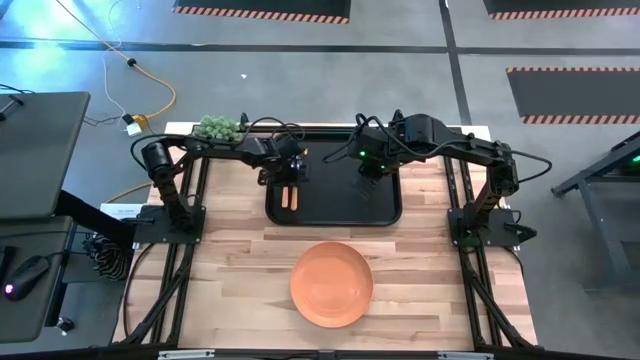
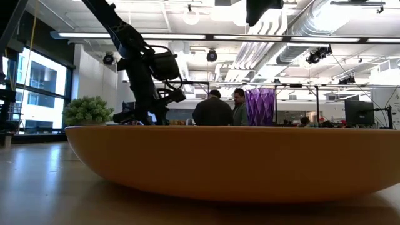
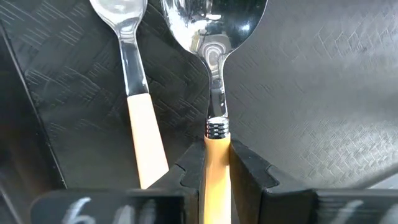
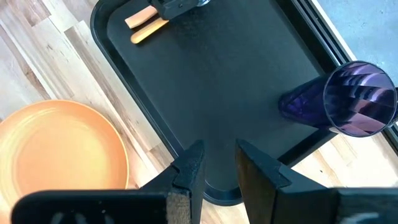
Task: Pick and place plate/cup/fork/spoon on tray
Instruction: Put the orange spoon to the right of the fork on the black serving tray
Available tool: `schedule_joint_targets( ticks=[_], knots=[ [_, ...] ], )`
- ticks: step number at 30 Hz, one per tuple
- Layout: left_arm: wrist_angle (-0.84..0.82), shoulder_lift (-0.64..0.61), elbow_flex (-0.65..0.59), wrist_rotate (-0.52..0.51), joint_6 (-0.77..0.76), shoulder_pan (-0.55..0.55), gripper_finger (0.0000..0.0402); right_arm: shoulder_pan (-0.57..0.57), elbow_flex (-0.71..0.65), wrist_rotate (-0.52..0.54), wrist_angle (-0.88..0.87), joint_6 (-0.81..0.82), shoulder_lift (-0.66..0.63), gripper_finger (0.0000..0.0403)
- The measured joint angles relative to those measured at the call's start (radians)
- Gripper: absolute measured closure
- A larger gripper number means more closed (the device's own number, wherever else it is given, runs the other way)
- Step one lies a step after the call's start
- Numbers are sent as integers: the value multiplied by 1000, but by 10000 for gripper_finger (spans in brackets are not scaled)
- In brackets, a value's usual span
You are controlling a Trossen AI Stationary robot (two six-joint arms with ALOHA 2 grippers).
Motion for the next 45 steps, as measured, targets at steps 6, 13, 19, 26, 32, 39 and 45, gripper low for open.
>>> schedule_joint_targets(
  ticks=[6, 13, 19, 26, 32, 39, 45],
  knots=[
    [0, 0, 0, -4, 8, 14, 361, 0, 0, 0, 0, 0, 0, 323],
    [0, 0, 0, -4, 9, 19, 361, 0, 0, 0, 0, 0, 0, 323],
    [7, 0, 0, -7, 34, 19, 361, 0, 0, 0, 7, 12, 0, 323],
    [6, 0, 0, -19, 36, 19, 353, 0, 0, 0, 7, 18, 0, 323],
    [6, 0, 0, -22, 44, 19, 328, 0, 0, 0, 7, 18, 0, 323],
    [6, 0, 0, -22, 45, 18, 326, 0, 0, 0, 7, 18, 0, 323],
    [1, 0, 0, -21, 45, 17, 326, 0, 0, 0, 7, 18, 0, 323]
  ],
)
